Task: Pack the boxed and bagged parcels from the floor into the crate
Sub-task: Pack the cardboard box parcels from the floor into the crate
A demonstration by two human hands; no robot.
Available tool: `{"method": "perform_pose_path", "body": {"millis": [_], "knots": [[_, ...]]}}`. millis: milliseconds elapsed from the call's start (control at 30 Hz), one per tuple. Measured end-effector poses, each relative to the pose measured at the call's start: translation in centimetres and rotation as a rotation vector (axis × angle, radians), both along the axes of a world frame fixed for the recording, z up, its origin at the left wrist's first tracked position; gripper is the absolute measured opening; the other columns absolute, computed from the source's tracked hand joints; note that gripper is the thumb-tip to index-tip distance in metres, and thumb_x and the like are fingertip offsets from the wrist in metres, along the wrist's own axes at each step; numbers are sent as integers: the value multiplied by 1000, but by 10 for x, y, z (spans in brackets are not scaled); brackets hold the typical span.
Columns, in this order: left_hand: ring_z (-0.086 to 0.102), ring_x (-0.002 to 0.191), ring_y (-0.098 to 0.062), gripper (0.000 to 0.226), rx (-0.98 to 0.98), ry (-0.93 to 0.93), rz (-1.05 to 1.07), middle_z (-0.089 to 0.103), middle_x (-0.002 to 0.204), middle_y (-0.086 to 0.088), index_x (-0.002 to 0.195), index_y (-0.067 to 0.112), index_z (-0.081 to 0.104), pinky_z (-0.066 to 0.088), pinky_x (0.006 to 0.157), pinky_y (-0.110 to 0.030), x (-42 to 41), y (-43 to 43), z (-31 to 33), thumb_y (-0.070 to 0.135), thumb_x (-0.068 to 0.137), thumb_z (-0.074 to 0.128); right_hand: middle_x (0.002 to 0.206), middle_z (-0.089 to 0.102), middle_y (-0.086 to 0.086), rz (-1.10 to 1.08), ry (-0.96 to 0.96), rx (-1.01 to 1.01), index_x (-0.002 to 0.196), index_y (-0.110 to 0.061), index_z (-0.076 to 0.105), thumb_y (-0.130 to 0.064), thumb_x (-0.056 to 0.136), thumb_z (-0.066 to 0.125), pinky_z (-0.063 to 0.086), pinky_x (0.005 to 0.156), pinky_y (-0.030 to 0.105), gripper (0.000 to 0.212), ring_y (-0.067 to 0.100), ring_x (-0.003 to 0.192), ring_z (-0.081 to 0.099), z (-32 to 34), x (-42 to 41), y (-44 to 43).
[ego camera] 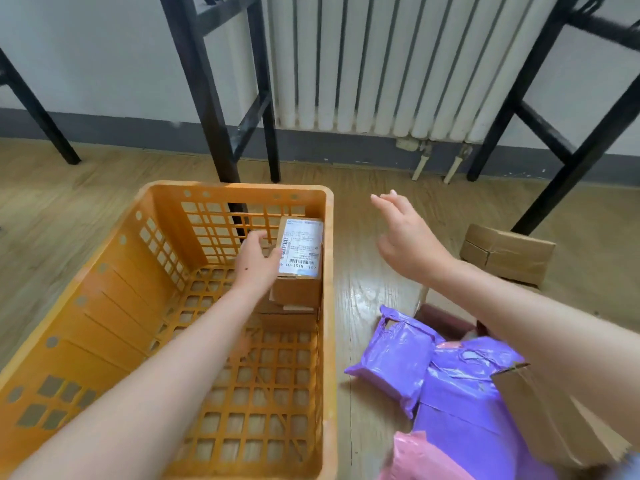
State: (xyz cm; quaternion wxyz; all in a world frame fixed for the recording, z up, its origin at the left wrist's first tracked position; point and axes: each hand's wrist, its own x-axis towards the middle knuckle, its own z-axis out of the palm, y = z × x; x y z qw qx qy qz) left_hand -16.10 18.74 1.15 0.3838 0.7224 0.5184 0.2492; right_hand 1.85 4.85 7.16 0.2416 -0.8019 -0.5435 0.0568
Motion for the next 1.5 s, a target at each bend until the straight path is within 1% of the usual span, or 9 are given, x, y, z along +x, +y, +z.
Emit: {"method": "perform_pose_path", "body": {"millis": [233, 433, 600, 733, 833, 933, 1067, 1300, 1500], "knots": [[40, 118, -5, 45, 281, -188, -213, 45, 137, 0, 134, 16, 44, 34, 96, -23, 60, -69, 60, 19, 91, 58, 143, 41, 13, -310, 57, -222, 143, -13, 38, -11, 89, 54, 38, 103, 35, 56, 28, 131, 42, 2, 90, -77], [42, 128, -17, 55, 231, -124, -558, 46, 137, -7, 135, 8, 44, 23, 95, -10, 135, -152, 45, 13, 83, 62, 138, 49, 13, -392, 163, -554, 138, -11, 43, -31, 81, 69, 40, 99, 33, 65, 29, 124, 48, -21, 129, -144], [46, 123, -17, 80, 17, 49, -889, 42, 138, -3, 138, 15, 37, 38, 101, -28, 173, -246, -10, 32, 71, 77, 145, 41, 10, -438, 214, -690, 142, -14, 38, -42, 81, 69, 34, 104, 30, 74, 25, 133, 40, -48, 154, -202], [18, 136, -29, 121, 39, 267, -1085, 26, 141, -11, 147, 16, 16, 26, 113, -41, 193, -316, -40, 63, 55, 79, 141, 47, 12, -477, 204, -657, 141, -12, 41, -38, 88, 61, 37, 98, 30, 62, 26, 128, 45, -59, 168, -231], [16, 132, -41, 129, 210, 491, -1080, 19, 140, -19, 146, 17, 7, 19, 113, -50, 204, -344, -46, 68, 50, 77, 137, 48, 13, -483, 207, -643, 141, -12, 40, -35, 91, 56, 38, 96, 31, 57, 26, 126, 46, -66, 174, -242], [29, 115, -38, 113, 309, 553, -1021, 25, 125, -17, 137, 15, 17, 32, 99, -45, 209, -353, -45, 55, 51, 80, 135, 50, 13, -494, 200, -610, 140, -12, 41, -32, 91, 55, 39, 93, 30, 54, 26, 124, 47, -66, 178, -243], [32, 107, -33, 105, 342, 486, -1006, 30, 118, -15, 129, 14, 25, 37, 92, -42, 207, -344, -42, 54, 48, 78, 139, 45, 12, -489, 193, -558, 141, -15, 40, -32, 91, 53, 38, 102, 35, 54, 26, 127, 45, -56, 177, -236], [30, 115, -30, 113, 136, 267, -885, 32, 114, -7, 136, 16, 24, 34, 92, -32, 196, -293, -6, 57, 47, 79, 137, 49, 9, -462, 153, -440, 138, -15, 43, -29, 92, 52, 39, 98, 33, 50, 25, 126, 46, -18, 170, -209], [34, 110, -26, 106, 298, 264, -812, 32, 111, -4, 130, 18, 30, 36, 89, -29, 162, -228, 49, 57, 46, 82, 135, 51, 8, -344, 149, -296, 135, -16, 47, -31, 91, 55, 37, 90, 27, 47, 24, 123, 48, 13, 147, -181]]}}
